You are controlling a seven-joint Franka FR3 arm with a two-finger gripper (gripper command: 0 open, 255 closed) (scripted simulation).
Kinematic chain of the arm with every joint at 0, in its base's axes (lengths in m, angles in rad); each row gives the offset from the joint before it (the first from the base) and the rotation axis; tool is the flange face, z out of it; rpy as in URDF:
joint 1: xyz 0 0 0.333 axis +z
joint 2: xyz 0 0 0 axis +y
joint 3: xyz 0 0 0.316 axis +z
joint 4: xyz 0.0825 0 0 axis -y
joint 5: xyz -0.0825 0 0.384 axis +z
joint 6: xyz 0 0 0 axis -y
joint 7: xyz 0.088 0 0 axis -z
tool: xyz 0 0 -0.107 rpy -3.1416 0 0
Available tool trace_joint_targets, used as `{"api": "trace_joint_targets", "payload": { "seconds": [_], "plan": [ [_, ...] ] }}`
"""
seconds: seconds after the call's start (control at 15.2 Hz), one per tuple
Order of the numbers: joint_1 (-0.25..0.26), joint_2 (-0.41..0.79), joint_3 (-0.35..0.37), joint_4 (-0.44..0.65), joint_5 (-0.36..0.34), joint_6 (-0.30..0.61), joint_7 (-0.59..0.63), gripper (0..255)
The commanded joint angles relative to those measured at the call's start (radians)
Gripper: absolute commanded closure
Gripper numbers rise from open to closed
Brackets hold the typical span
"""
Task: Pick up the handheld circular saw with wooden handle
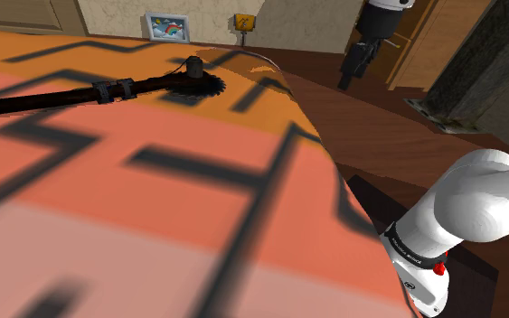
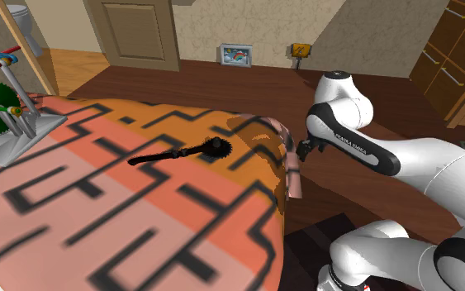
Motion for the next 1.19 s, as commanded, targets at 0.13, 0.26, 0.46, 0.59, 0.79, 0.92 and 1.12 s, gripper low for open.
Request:
{"api": "trace_joint_targets", "payload": {
  "seconds": [0.13, 0.26, 0.46, 0.59, 0.79, 0.92, 1.12],
  "plan": [
    [0.025, 0.07, 0.006, 0.048, 0.006, 0.027, -0.036, 0],
    [0.049, 0.138, 0.014, 0.098, 0.013, 0.049, -0.073, 0],
    [0.084, 0.235, 0.027, 0.178, 0.022, 0.074, -0.127, 0],
    [0.105, 0.298, 0.037, 0.233, 0.027, 0.086, -0.162, 0],
    [0.136, 0.388, 0.056, 0.32, 0.035, 0.096, -0.214, 0],
    [0.156, 0.446, 0.07, 0.38, 0.038, 0.099, -0.248, 0],
    [0.184, 0.531, 0.093, 0.473, 0.041, 0.097, -0.297, 0]
  ]
}}
